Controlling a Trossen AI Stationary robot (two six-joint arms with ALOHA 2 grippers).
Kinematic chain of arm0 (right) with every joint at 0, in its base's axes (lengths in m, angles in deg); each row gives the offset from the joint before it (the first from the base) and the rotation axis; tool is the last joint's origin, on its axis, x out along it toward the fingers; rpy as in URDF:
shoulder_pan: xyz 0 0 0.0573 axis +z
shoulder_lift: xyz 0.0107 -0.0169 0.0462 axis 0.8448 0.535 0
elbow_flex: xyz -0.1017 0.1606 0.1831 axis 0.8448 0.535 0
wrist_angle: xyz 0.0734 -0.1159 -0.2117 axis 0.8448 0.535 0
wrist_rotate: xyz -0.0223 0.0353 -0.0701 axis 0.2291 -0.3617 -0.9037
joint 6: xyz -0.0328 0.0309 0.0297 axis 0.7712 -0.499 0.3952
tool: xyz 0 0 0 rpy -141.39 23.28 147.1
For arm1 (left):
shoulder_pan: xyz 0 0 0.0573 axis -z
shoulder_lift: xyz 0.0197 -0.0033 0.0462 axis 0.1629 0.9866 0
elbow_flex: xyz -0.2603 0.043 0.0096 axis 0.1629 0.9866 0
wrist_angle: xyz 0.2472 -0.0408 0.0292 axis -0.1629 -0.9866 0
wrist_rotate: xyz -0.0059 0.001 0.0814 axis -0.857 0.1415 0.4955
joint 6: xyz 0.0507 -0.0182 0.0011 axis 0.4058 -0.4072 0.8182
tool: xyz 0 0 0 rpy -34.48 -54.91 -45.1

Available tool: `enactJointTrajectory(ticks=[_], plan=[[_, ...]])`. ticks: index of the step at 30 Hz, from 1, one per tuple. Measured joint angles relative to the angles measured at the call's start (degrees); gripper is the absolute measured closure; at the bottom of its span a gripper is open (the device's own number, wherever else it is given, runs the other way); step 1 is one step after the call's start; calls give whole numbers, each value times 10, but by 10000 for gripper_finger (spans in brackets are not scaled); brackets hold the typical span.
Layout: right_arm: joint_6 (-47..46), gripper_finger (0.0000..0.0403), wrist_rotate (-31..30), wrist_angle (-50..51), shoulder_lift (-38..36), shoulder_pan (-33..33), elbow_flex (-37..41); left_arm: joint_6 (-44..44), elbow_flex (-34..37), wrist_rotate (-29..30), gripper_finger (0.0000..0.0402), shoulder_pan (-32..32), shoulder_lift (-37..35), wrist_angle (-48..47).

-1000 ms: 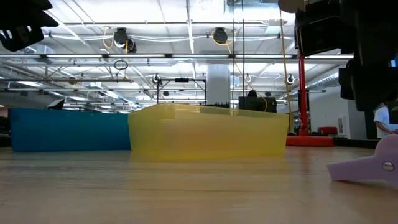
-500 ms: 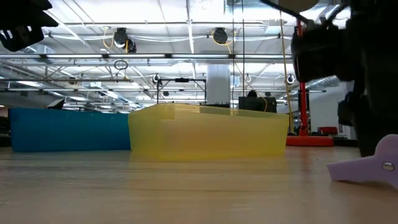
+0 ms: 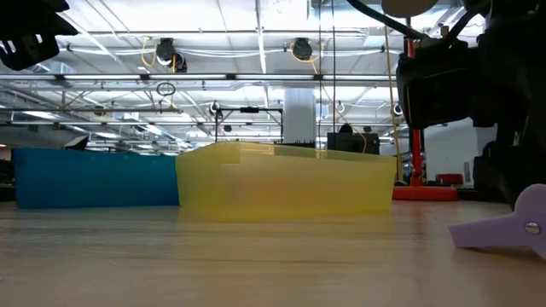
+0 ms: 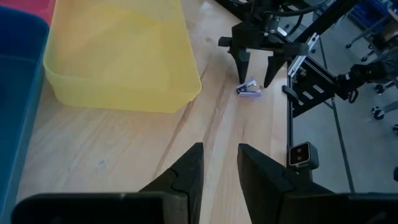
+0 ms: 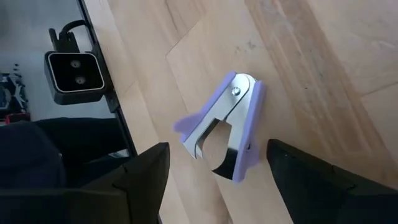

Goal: Pick and place Stapler, Stapler remover, tape
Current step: Put the purple staple remover into the yellow bin

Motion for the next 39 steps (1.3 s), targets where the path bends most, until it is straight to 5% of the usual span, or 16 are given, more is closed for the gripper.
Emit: enactJointTrajectory(ticks=[5, 17, 27, 39], plan=[[-2, 178, -15, 7, 1, 1, 0, -2, 0, 0, 304, 0, 0, 0], [3, 380, -46, 9, 3, 1, 1, -4, 0, 0, 304, 0, 0, 4], [18, 380, -50, 4, -79, -9, 3, -2, 0, 0, 304, -1, 0, 11], [203, 380, -212, 17, -240, -147, -2, 15, 0, 3, 304, -1, 0, 11]])
